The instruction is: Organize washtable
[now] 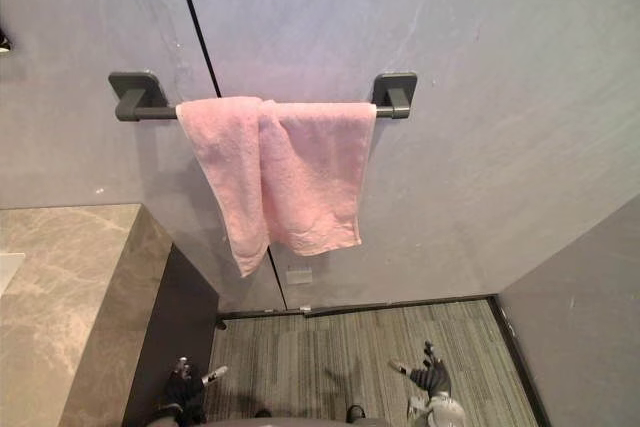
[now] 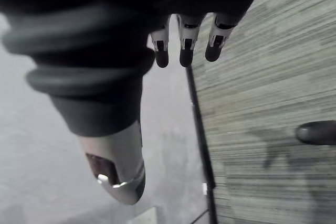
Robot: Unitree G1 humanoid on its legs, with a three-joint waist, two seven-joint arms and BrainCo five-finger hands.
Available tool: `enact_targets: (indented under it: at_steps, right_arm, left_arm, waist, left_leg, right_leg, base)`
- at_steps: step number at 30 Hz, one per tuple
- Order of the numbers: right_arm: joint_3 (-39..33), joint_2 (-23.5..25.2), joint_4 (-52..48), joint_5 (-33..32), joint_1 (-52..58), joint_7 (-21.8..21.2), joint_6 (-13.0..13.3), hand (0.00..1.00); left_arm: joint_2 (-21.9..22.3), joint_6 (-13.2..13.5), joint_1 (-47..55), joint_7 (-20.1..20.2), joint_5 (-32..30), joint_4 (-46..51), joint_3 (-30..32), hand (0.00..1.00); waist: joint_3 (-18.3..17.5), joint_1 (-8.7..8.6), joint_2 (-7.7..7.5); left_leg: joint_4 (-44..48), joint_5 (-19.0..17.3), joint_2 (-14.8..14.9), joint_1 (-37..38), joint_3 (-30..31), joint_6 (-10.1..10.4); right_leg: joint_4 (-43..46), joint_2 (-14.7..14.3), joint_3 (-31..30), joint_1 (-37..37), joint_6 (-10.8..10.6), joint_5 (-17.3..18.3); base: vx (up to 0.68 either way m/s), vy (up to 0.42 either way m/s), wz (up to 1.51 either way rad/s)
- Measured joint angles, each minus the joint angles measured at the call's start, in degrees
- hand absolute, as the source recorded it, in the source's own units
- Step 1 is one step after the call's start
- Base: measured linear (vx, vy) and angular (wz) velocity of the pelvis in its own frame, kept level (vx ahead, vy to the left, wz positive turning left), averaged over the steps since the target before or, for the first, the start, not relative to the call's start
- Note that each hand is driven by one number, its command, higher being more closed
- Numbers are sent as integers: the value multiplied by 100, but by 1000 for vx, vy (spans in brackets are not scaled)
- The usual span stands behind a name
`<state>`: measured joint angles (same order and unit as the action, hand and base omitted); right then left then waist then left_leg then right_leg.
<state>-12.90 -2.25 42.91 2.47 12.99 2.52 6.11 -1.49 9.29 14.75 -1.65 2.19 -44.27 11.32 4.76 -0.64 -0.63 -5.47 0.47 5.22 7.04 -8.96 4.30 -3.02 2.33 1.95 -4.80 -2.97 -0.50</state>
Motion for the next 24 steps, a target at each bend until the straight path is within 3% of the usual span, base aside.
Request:
enact_targets:
  at_steps: [9,24]
  right_arm:
    - [-8,-11,520,49,-32,11,-40,0]
    - [90,-58,503,38,-164,59,-35,0]
  left_arm:
    - [11,2,-109,1,-267,-378,-67,0]
    - [-13,18,-127,11,-275,-389,-240,0]
  waist:
    - [-11,-1,51]
    - [-44,18,120]
  left_leg:
    - [1,-17,1,30,-62,9]
    - [3,-112,2,-2,-157,12]
  right_leg:
    - [-6,-6,-59,2,0,0]
    - [-6,-22,-182,123,-11,32]
  base:
    - [0,-1,-3]
    - [8,-3,-4]
